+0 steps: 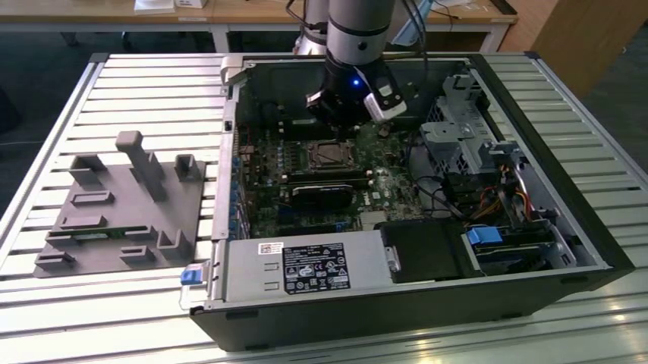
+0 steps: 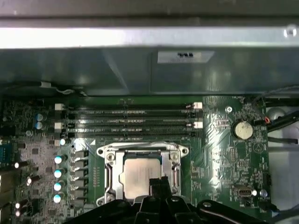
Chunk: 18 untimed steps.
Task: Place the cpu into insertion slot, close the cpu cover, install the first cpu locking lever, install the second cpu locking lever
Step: 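Install the second cpu locking lever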
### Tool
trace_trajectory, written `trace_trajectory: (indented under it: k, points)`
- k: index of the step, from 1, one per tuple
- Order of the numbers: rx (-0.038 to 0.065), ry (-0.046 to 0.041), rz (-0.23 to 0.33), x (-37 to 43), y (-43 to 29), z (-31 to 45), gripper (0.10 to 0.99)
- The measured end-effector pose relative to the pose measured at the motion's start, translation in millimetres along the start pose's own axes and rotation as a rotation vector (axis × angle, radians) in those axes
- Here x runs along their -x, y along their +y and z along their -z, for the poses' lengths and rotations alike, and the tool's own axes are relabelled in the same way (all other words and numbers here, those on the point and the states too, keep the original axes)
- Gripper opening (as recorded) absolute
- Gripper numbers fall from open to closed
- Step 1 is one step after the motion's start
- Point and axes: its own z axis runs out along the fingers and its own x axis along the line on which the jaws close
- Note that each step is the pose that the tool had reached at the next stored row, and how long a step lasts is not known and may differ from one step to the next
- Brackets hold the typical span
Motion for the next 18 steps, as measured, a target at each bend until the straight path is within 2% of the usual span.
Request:
trace_trajectory:
  k: [2,7,12,14,17,18]
  points:
    - [0.0,0.0,0.0,0.0,-6.0,0.5,0.106]
    - [0.0,0.0,0.0,0.2,-14.2,1.3,0.106]
    - [0.001,0.0001,0.0,0.6,-28.2,2.3,0.106]
    - [0.002,0.0003,0.0,0.9,-29.9,2.4,0.106]
    - [0.015,0.0107,-0.001,2.6,-30.6,2.3,0.106]
    - [0.016,0.011,-0.001,2.6,-30.9,1.9,0.106]
